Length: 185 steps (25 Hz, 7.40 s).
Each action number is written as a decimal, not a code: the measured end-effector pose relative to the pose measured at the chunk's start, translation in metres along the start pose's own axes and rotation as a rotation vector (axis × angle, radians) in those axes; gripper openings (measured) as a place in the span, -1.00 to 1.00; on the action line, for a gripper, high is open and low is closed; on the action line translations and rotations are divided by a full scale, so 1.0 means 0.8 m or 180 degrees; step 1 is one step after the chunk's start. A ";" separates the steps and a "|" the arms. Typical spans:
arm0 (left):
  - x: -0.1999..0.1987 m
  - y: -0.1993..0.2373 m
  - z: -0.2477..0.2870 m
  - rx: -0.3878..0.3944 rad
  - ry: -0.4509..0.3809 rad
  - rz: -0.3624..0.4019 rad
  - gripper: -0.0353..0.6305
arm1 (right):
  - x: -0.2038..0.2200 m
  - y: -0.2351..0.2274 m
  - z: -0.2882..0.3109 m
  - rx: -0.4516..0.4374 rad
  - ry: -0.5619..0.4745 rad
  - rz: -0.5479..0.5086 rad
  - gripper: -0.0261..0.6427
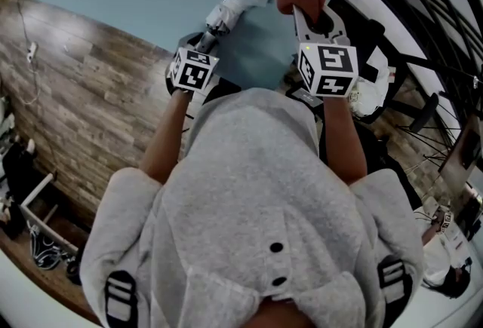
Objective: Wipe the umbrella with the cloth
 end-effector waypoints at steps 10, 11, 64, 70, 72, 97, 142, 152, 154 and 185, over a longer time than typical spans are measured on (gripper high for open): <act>0.013 0.008 0.019 0.0090 0.0206 -0.0004 -0.38 | 0.023 -0.004 0.031 0.0089 0.0240 -0.0094 -0.68; 0.014 0.009 0.020 0.0090 0.0216 0.0006 -0.38 | 0.025 -0.004 0.035 0.0095 0.0265 -0.0101 -0.68; 0.005 0.015 0.023 0.0139 0.0376 0.0179 -0.39 | 0.151 0.057 0.152 -0.0408 0.1254 -0.0160 -0.68; 0.004 0.013 0.024 0.0143 0.0374 0.0171 -0.39 | 0.153 0.067 0.149 -0.0471 0.1298 -0.0174 -0.68; 0.004 0.014 0.023 0.0140 0.0381 0.0173 -0.39 | 0.154 0.073 0.148 -0.0507 0.1313 -0.0156 -0.68; 0.005 0.015 0.022 0.0127 0.0384 0.0182 -0.40 | 0.166 0.152 0.129 -0.1069 0.1543 -0.0443 -0.68; 0.003 0.016 0.023 0.0187 0.0369 0.0198 -0.42 | 0.091 0.117 0.156 -0.1628 0.1571 0.1056 -0.68; 0.003 0.018 0.024 0.0209 0.0377 0.0197 -0.42 | 0.079 0.100 0.163 -0.1586 0.1526 0.1102 -0.68; 0.004 0.018 0.023 0.0194 0.0375 0.0208 -0.42 | 0.076 0.096 0.163 -0.1573 0.1501 0.1114 -0.68; 0.005 0.018 0.022 0.0221 0.0360 0.0225 -0.42 | 0.026 0.016 0.204 -0.0945 0.1294 0.0643 -0.68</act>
Point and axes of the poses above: the fingertips, and each gripper's own axes: z forward along the fingers, y to its left, x out of its underside, the point moved 6 cm from there along -z, backward along the fingers, and after that the axes turned 7 degrees about z, right-handed, at the moved point
